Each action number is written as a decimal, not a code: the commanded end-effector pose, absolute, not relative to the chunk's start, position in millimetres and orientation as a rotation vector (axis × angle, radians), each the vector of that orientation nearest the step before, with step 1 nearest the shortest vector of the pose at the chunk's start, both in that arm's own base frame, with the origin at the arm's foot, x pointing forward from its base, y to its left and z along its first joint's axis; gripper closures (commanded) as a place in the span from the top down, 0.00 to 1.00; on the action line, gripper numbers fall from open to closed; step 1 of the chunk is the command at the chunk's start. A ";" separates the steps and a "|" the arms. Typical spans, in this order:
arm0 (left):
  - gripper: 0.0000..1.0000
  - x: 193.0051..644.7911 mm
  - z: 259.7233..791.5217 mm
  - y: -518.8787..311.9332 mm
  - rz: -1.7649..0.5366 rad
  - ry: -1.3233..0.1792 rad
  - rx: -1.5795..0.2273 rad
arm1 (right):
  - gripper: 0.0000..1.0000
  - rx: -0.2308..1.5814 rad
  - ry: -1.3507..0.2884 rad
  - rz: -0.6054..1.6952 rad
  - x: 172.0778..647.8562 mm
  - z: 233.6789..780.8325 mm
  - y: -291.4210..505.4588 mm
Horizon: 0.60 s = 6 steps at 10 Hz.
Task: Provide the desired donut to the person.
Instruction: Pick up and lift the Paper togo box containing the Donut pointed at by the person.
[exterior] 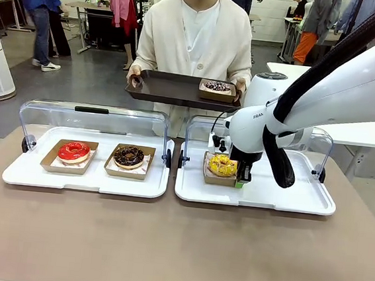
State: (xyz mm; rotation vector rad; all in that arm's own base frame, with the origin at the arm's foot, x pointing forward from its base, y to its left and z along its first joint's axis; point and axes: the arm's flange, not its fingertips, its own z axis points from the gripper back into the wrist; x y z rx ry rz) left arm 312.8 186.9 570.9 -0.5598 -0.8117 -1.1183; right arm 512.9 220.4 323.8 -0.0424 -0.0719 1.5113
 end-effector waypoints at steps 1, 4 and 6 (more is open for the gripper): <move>1.00 313.2 571.0 186.4 -1.123 -0.826 -0.560 | 0.00 -0.031 -0.082 1.508 514.8 315.0 217.4; 1.00 313.2 571.0 186.4 -1.123 -0.826 -0.560 | 0.00 -0.052 -0.102 1.545 494.5 345.4 237.9; 1.00 313.2 571.0 186.4 -1.123 -0.826 -0.560 | 0.00 -0.077 -0.068 1.552 475.9 369.5 255.1</move>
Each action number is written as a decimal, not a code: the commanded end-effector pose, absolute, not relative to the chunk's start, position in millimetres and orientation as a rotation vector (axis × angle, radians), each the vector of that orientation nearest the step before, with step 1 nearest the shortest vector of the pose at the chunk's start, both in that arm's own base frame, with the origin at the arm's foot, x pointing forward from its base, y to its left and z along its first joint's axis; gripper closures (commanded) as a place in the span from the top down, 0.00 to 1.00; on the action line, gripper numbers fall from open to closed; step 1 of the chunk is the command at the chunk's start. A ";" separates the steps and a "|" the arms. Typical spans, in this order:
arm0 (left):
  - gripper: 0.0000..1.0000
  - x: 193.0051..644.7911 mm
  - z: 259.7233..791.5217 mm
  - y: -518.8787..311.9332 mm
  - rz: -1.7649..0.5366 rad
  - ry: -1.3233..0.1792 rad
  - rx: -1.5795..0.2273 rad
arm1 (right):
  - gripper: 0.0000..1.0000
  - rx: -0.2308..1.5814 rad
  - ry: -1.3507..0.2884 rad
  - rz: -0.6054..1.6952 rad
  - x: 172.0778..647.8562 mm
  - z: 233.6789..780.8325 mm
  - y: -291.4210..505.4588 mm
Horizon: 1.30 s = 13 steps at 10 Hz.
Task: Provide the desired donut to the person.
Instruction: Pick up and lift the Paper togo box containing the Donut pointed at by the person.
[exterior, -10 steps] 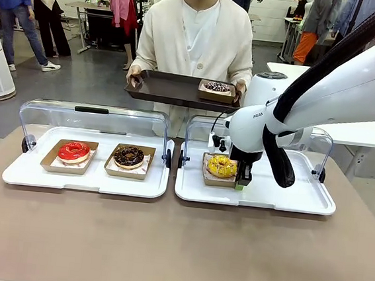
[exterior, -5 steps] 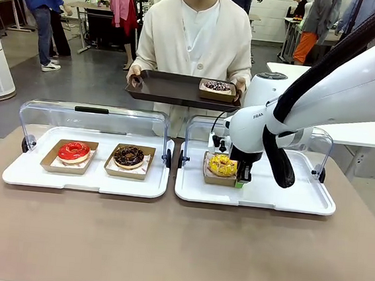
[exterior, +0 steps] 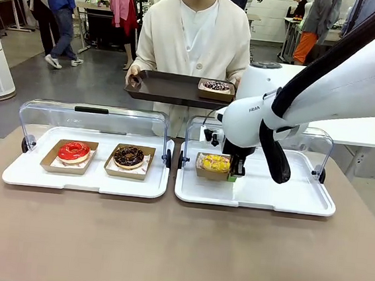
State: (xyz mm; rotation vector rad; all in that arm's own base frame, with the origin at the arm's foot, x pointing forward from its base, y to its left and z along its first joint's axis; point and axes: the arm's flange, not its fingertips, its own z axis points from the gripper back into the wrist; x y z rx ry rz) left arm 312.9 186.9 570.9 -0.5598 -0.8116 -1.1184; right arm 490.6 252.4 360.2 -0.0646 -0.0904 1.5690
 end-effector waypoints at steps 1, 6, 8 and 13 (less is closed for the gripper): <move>1.00 313.2 571.0 186.4 -1.123 -0.826 -0.560 | 0.00 -0.086 -0.057 1.544 466.8 381.8 262.7; 1.00 313.2 571.0 186.4 -1.123 -0.826 -0.560 | 0.00 -0.087 -0.008 1.554 420.7 462.1 295.3; 1.00 313.2 571.0 186.4 -1.123 -0.826 -0.560 | 0.00 -0.053 -0.012 1.559 409.0 495.9 302.1; 1.00 313.2 571.0 186.4 -1.123 -0.826 -0.560 | 0.00 -0.114 -0.099 1.526 395.1 592.4 319.7</move>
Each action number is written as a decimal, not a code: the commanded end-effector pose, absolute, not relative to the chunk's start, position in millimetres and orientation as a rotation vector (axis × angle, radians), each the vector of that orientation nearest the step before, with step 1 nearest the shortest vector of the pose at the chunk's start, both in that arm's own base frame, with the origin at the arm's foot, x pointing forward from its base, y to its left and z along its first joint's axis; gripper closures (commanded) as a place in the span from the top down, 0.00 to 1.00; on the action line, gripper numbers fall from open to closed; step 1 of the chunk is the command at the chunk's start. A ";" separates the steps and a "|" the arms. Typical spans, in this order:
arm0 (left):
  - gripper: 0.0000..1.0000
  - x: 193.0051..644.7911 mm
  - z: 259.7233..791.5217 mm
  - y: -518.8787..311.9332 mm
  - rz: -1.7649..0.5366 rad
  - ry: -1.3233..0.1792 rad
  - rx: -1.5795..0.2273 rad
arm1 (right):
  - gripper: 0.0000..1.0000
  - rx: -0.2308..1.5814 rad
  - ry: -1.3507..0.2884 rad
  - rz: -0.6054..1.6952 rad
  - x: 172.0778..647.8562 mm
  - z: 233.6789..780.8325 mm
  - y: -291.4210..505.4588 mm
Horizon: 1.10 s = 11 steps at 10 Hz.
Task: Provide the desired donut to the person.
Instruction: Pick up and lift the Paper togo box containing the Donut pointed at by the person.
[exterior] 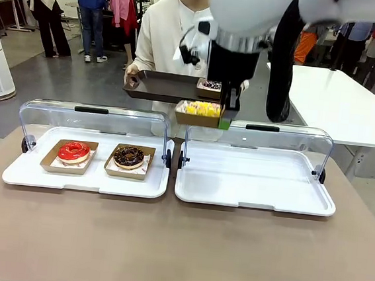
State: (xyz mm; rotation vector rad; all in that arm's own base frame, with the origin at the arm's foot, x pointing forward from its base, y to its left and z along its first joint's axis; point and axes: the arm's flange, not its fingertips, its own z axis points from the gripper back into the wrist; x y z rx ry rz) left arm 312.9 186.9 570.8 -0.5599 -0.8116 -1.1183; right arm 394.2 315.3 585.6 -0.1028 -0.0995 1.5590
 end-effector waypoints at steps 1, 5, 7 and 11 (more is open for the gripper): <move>1.00 313.2 571.0 186.4 -1.123 -0.826 -0.560 | 0.00 -0.115 -0.109 1.524 395.1 605.7 321.4; 1.00 313.2 571.0 186.4 -1.123 -0.826 -0.560 | 0.00 -0.108 -0.128 1.547 393.6 612.6 317.1; 1.00 313.2 571.0 186.4 -1.123 -0.826 -0.560 | 0.00 -0.108 -0.128 1.547 393.6 612.6 317.1; 1.00 313.2 571.0 186.4 -1.123 -0.826 -0.560 | 0.00 -0.108 -0.128 1.547 393.6 612.6 317.1</move>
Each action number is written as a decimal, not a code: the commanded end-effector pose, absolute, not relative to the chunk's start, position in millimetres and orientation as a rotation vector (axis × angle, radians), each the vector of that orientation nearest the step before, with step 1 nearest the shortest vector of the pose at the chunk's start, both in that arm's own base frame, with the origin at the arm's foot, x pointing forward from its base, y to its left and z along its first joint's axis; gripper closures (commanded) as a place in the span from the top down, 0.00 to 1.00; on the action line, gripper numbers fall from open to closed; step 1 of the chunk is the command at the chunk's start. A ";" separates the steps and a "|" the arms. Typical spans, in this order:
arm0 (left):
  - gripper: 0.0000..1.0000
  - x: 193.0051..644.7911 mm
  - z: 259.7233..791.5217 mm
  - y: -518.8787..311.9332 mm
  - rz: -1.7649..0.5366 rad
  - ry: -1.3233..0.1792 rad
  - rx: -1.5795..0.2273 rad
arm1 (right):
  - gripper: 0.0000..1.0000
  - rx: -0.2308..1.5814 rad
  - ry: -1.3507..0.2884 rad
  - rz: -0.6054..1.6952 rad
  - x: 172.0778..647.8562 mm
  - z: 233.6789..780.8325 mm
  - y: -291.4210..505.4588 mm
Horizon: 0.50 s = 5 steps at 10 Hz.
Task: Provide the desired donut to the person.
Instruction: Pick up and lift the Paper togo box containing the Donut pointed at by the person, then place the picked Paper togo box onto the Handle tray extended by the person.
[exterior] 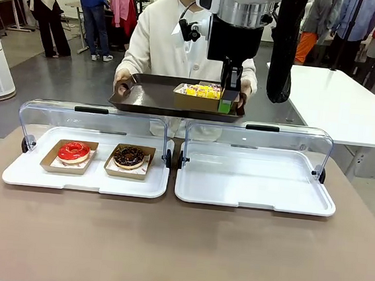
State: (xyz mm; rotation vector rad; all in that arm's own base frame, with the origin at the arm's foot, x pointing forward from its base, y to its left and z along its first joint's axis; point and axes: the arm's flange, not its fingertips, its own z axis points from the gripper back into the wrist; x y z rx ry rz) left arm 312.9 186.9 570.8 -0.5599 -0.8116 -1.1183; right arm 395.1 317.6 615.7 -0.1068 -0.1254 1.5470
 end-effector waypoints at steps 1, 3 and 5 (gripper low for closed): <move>1.00 313.2 571.0 186.4 -1.123 -0.826 -0.560 | 0.00 -0.108 -0.128 1.547 393.6 612.6 317.1; 1.00 313.2 571.0 186.4 -1.123 -0.826 -0.560 | 0.00 -0.108 -0.128 1.547 393.6 612.6 317.1; 1.00 313.2 571.0 186.4 -1.123 -0.826 -0.560 | 0.00 -0.108 -0.128 1.547 393.6 612.6 317.1</move>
